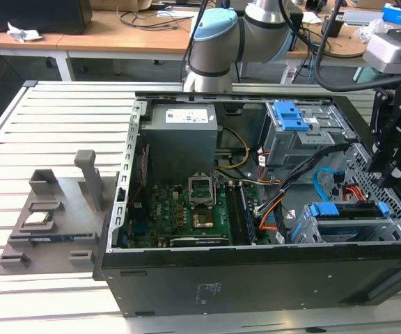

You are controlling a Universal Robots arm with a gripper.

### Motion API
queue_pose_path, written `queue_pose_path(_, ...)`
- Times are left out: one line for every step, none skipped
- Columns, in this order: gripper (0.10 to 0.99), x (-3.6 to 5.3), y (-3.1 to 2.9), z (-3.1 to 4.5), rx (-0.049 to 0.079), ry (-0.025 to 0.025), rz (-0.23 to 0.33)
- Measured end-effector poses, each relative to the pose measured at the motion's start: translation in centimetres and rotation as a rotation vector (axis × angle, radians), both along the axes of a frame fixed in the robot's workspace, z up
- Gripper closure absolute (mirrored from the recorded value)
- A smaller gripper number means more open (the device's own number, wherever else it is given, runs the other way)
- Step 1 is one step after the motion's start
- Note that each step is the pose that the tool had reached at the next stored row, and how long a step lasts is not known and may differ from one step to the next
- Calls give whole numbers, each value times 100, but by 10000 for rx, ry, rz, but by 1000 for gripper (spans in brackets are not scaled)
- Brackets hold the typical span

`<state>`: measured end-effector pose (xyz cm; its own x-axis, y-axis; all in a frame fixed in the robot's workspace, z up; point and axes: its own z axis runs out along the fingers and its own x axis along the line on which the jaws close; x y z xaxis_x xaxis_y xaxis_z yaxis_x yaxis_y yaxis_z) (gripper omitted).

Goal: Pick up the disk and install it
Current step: 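Insert the second disk wire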

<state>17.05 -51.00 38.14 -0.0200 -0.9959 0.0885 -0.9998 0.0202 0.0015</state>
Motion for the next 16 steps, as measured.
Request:
queue_pose_path(725, -33, 45, 0, 0, 0, 1)
queue_pose_path(725, -58, 69, -1, 0, 0, 0)
queue_pose_path(725, -75, 83, 0, 0, 0, 0)
queue_pose_path(725, -106, 105, -1, 0, 0, 0)
queue_pose_path(725, -145, 127, -2, 1, 0, 0)
queue_pose_path(725, -211, 144, -15, -1, 1, 1)
queue_pose_path(725, -248, 150, -39, 1, 0, 3)
queue_pose_path(725, -277, 149, -63, 2, 0, 5)
queue_pose_path(725, -296, 150, -70, 0, 0, 6)
queue_pose_path(725, -317, 150, -74, -2, 0, 7)
queue_pose_path(725, -384, 150, -82, -1, 1, 13)
queue_pose_path(725, -441, 143, -113, 2, 0, 75)
queue_pose_path(725, -445, 138, -123, 1, 0, 117)
queue_pose_path(725, -451, 130, -139, 0, 0, 187)
queue_pose_path(725, -455, 128, -145, 0, 0, 217)
queue_pose_path(725, -455, 128, -145, -2, 1, 222)
